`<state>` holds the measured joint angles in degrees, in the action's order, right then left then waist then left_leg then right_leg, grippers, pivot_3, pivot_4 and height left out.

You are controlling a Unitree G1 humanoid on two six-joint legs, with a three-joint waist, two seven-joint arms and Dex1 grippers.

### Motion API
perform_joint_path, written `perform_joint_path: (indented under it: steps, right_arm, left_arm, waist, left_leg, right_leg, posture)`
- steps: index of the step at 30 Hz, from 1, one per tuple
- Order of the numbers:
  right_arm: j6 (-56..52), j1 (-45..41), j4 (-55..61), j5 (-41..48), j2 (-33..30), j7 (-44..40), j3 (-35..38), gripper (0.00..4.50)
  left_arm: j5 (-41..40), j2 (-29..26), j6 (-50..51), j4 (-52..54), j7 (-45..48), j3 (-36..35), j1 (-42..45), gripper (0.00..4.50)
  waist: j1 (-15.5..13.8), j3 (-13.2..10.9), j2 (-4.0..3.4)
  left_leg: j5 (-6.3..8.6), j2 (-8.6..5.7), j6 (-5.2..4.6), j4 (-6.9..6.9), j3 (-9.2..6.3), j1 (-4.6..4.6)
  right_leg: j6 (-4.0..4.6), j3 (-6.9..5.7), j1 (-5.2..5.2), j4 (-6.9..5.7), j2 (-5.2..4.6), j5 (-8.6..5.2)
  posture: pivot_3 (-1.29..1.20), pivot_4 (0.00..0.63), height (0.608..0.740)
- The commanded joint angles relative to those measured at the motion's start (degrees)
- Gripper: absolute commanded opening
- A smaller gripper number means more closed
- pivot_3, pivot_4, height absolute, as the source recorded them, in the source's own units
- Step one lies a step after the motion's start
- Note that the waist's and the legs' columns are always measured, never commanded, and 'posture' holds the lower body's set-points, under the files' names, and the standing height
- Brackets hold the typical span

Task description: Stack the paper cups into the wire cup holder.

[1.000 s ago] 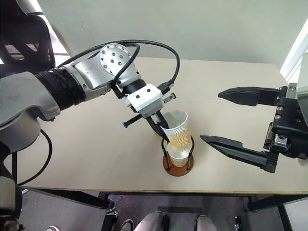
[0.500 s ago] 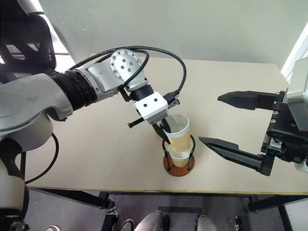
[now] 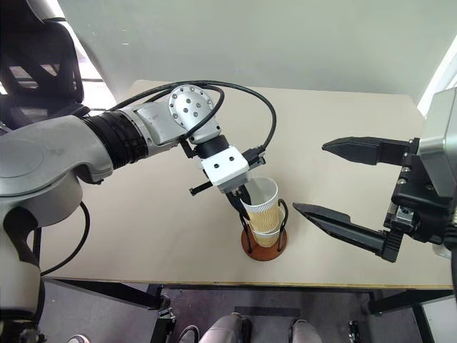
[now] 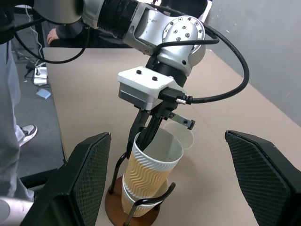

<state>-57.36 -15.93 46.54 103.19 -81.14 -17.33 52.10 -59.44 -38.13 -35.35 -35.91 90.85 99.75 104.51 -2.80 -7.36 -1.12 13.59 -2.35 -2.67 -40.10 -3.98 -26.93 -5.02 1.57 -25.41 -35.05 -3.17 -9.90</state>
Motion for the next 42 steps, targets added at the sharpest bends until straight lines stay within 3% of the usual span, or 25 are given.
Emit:
perform_joint_path:
  steps: [1, 9, 14, 20, 24, 30, 37, 42]
  right_arm:
    - [1.22, -0.01, -0.04, 0.74, -0.6, 1.26, 2.82, 4.01]
    - [1.14, 0.62, 0.0, 0.86, -0.72, 1.49, 3.32, 4.01]
    - [0.59, 0.96, -0.26, 0.09, -0.48, 0.63, 3.85, 4.01]
    - [-0.51, 1.3, -1.18, -1.74, -0.15, -1.89, 4.87, 4.01]
    - [-0.85, 1.95, -1.29, -3.24, 0.62, -3.95, 5.2, 4.01]
    - [1.16, 2.33, -1.14, -5.95, 1.85, -6.66, 2.88, 4.01]
    - [4.39, 1.47, -2.31, -10.89, 1.98, -10.98, -1.3, 4.01]
    - [5.14, 0.99, -2.53, -11.62, 1.59, -11.72, -2.29, 4.01]
  left_arm:
    - [0.22, 0.47, -0.65, -1.07, 1.65, -2.06, -0.07, 0.03]
    - [0.56, 1.43, 0.23, -2.33, 1.65, -4.15, -0.63, 2.7]
    - [0.04, 3.5, 3.14, -6.05, 1.65, -13.26, -2.43, 4.48]
    - [2.84, 3.14, 10.78, -15.39, 1.65, -24.98, -3.32, 4.48]
    - [13.62, 1.15, 9.85, -24.8, 1.65, -27.73, -5.9, 4.48]
    - [17.93, -4.16, 16.0, -25.51, 1.65, -31.48, -11.86, 4.48]
    - [22.81, 0.66, 18.11, -28.15, 1.65, -42.14, -17.33, 4.48]
    - [24.88, 1.19, 18.58, -25.89, 1.65, -42.78, -19.14, 4.48]
  waist:
    - [-0.01, 0.0, 0.0]
    - [-0.03, 0.0, 0.0]
    - [-0.12, 0.0, 0.0]
    - [-0.16, 0.06, -0.09]
    - [-0.13, 0.15, -0.25]
    - [-0.22, 0.14, -0.24]
    - [-0.77, 0.16, -0.16]
    - [-0.37, 0.15, -0.18]
  left_leg:
    - [0.0, 0.0, 0.0, 0.0, 0.0, 0.0]
    - [0.0, 0.0, 0.0, 0.0, -0.01, 0.0]
    - [-0.01, 0.0, -0.01, -0.01, -0.01, 0.0]
    - [-0.01, 0.0, -0.02, 0.0, 0.03, 0.01]
    - [-0.02, 0.02, -0.02, 0.01, 0.02, 0.03]
    - [-0.07, 0.0, -0.03, -0.02, 0.0, -0.03]
    - [-0.14, -0.24, -0.19, -0.07, 0.0, -0.04]
    - [-0.2, -0.19, -0.19, -0.04, 0.11, 0.0]
  right_leg:
    - [0.0, 0.0, 0.0, -0.01, 0.0, 0.0]
    - [0.0, 0.0, 0.0, 0.0, 0.0, 0.0]
    - [-0.01, -0.01, 0.01, 0.0, 0.0, 0.01]
    - [-0.04, 0.02, -0.01, 0.02, 0.01, 0.03]
    - [-0.03, 0.04, -0.02, 0.02, 0.03, 0.03]
    - [-0.01, 0.04, -0.1, 0.03, 0.1, 0.05]
    - [-0.12, 0.07, 0.02, 0.07, -0.02, 0.07]
    - [-0.14, 0.17, -0.08, 0.04, -0.02, 0.1]
  posture:
    - [0.0, 0.15, 0.74]
    - [0.0, 0.15, 0.74]
    - [0.0, 0.15, 0.74]
    - [0.0, 0.15, 0.74]
    - [0.0, 0.15, 0.74]
    - [0.0, 0.15, 0.74]
    - [0.0, 0.15, 0.74]
    - [0.0, 0.15, 0.74]
